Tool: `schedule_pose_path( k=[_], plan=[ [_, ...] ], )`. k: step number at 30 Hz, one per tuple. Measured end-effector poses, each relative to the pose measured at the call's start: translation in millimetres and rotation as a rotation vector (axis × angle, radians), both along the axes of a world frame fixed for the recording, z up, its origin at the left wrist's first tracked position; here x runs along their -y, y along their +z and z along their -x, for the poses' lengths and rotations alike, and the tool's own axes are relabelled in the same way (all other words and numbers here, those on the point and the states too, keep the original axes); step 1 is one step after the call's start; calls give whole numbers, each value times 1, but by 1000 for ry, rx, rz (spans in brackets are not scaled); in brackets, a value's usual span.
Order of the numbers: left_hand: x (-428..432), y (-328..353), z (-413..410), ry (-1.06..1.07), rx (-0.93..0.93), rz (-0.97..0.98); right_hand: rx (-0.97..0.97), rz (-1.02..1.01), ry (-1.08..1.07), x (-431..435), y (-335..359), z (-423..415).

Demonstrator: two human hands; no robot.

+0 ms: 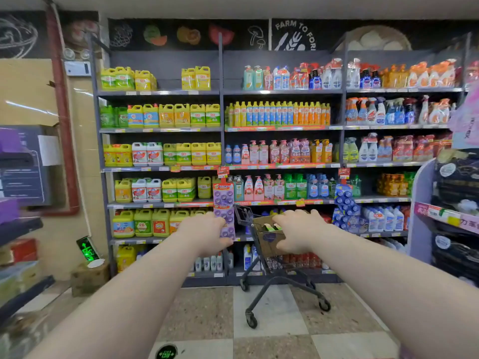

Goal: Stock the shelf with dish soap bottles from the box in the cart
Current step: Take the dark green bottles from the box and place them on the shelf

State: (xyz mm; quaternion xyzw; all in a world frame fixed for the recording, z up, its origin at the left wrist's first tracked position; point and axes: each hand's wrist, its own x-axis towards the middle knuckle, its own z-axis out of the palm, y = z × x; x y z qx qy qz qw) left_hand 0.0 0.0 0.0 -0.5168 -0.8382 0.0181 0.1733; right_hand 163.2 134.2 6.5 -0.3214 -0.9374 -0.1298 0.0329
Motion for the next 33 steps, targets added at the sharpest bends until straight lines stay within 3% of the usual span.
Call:
schedule_pose_path(
  k=[15, 23, 33],
  plan=[
    [-188, -29, 168, -116, 47, 121, 38, 71, -167, -162, -33, 142],
    [-293, -51, 210, -205, 92, 160, 78, 96, -259, -253, -44, 184],
    [-447, -66, 253, -171, 122, 153, 65, 112, -204, -417, -56, 228]
  ],
)
